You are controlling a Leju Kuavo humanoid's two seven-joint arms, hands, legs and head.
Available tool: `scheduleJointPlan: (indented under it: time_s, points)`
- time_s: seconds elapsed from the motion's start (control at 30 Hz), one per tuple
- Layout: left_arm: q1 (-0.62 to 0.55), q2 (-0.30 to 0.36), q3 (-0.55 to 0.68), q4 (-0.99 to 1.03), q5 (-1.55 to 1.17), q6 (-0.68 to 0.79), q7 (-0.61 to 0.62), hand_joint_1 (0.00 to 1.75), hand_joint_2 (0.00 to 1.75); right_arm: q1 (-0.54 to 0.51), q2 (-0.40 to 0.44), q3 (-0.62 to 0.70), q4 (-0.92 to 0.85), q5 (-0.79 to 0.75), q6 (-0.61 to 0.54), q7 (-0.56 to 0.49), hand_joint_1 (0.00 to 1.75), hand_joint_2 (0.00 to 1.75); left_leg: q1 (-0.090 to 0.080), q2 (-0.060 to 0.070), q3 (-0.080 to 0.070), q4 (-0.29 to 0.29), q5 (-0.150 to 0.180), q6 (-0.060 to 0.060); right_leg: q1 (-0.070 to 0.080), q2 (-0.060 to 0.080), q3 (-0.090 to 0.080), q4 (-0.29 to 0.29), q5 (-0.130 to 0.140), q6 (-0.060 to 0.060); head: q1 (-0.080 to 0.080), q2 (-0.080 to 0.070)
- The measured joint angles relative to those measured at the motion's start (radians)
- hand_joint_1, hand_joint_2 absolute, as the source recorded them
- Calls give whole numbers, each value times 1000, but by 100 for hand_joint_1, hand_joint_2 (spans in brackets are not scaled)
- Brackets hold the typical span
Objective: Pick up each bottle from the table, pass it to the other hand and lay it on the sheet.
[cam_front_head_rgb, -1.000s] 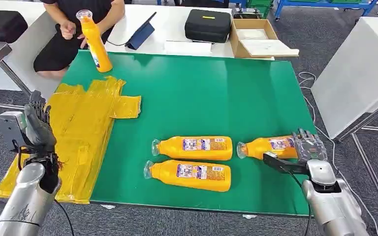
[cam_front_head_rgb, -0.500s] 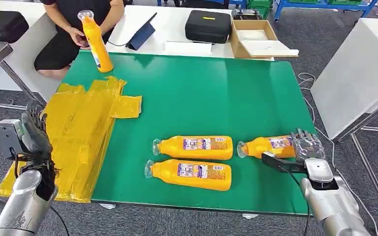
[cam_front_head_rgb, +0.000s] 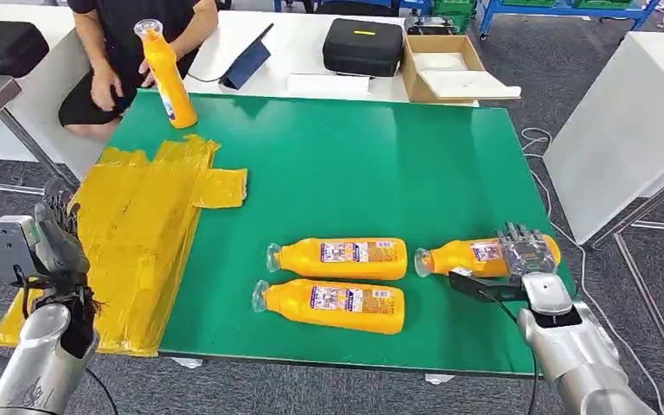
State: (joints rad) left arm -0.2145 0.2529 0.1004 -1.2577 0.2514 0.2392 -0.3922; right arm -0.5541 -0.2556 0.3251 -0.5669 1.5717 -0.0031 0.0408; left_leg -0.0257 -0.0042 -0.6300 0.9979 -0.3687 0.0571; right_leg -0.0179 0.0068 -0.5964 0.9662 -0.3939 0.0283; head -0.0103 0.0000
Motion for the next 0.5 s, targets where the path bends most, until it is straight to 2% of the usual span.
scheduleJointPlan:
  time_s: [0.33, 0.37, 0.4, 0.43, 0.5]
  points:
    - [22, 1, 30, -16, 0, -2, 0, 0, 0, -31, 24, 37, 26, -4, -13, -19, 0, 175, 1, -1, -2, 0, 1, 0, 0, 0, -1, 0, 0, 0, 0, 0]
    - [25, 2, 32, -19, 0, -2, 0, 0, 0, -32, 27, 41, 27, -6, -13, -22, 35, 175, 1, -1, -3, 0, 1, 0, 2, 0, -1, 0, 1, 0, -1, 0]
    - [30, 3, 35, -22, 3, -2, 0, 0, 0, -33, 31, 45, 27, -8, -14, -26, 110, 175, 1, 0, -3, 0, 1, 0, 2, 0, -1, 0, 1, 0, 0, 0]
    - [39, 5, 39, -28, 9, -2, 0, 0, 0, -33, 34, 50, 27, -11, -14, -27, 175, 175, 1, 0, -3, 0, 1, 0, 2, 0, -1, 0, 1, 0, 0, 0]
    - [63, 8, 50, -47, 13, -2, -2, 0, 0, -30, 42, 56, 26, -17, -9, -29, 175, 175, 1, 1, -3, 0, 1, -1, 2, 0, -3, 0, 1, 0, 0, 0]
